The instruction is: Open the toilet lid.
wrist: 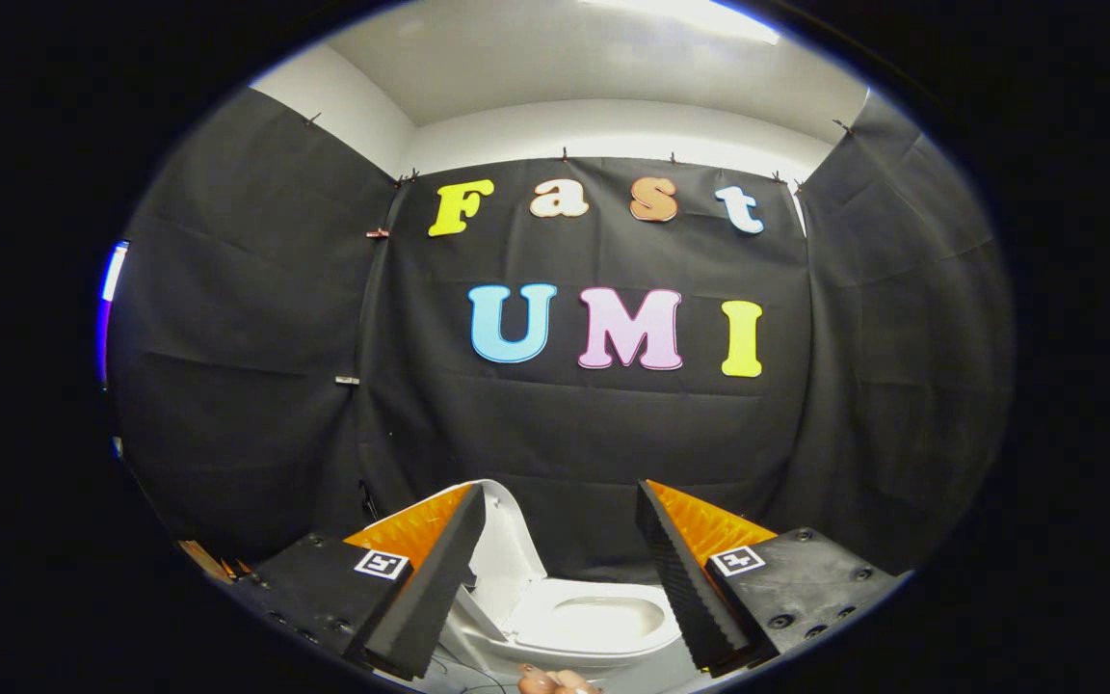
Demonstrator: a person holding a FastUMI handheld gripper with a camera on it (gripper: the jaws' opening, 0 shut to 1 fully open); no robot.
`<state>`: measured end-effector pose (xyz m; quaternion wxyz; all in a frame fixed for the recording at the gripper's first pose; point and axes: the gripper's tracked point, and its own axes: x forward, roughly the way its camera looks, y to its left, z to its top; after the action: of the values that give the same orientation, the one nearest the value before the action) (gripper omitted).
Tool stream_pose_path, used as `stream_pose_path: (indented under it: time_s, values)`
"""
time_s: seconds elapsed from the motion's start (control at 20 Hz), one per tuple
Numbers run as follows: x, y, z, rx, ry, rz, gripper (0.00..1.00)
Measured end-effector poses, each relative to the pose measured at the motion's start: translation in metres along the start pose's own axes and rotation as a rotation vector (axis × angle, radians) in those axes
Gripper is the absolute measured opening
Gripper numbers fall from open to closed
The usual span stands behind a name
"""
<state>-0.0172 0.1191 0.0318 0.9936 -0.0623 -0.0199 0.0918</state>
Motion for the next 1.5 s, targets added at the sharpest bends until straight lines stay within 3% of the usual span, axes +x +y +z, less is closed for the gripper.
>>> stream_pose_path:
  time_s: [1.5]
  values:
    - [0.0022, -0.0054, -0.0056, 0.018, 0.009, -0.026, 0.98]
